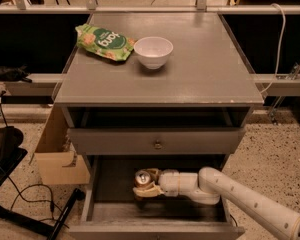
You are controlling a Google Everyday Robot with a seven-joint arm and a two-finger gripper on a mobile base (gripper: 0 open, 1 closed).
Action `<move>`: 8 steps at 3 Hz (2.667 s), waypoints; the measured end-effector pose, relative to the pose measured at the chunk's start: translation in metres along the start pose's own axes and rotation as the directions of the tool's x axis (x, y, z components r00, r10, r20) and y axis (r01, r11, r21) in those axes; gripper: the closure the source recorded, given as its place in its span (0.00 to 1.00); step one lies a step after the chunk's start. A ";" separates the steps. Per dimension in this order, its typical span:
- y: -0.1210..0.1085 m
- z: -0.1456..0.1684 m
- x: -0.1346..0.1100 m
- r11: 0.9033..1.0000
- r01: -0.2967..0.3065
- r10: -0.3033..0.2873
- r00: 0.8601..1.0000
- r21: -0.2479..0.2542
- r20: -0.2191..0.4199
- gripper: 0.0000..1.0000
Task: Place orange can into middle drawer
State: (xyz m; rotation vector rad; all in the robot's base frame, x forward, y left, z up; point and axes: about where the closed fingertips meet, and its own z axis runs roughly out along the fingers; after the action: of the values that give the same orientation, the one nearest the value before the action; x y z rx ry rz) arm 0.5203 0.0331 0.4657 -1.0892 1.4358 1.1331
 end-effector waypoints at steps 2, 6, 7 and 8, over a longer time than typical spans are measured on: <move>0.000 0.000 0.000 1.000 0.000 0.000 1.000 0.000 0.000 0.34; 0.006 0.000 -0.016 1.000 0.005 -0.006 0.999 -0.011 -0.035 0.00; 0.037 -0.014 -0.055 0.998 -0.010 0.003 0.994 -0.060 -0.113 0.00; 0.089 -0.038 -0.102 0.989 -0.052 0.025 0.982 -0.138 -0.190 0.00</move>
Offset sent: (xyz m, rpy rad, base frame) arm 0.0000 0.0000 0.0000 0.0000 0.0000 0.0000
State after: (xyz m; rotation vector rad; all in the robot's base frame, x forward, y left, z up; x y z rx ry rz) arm 0.4402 0.0189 0.5807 -1.3022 1.5458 1.2014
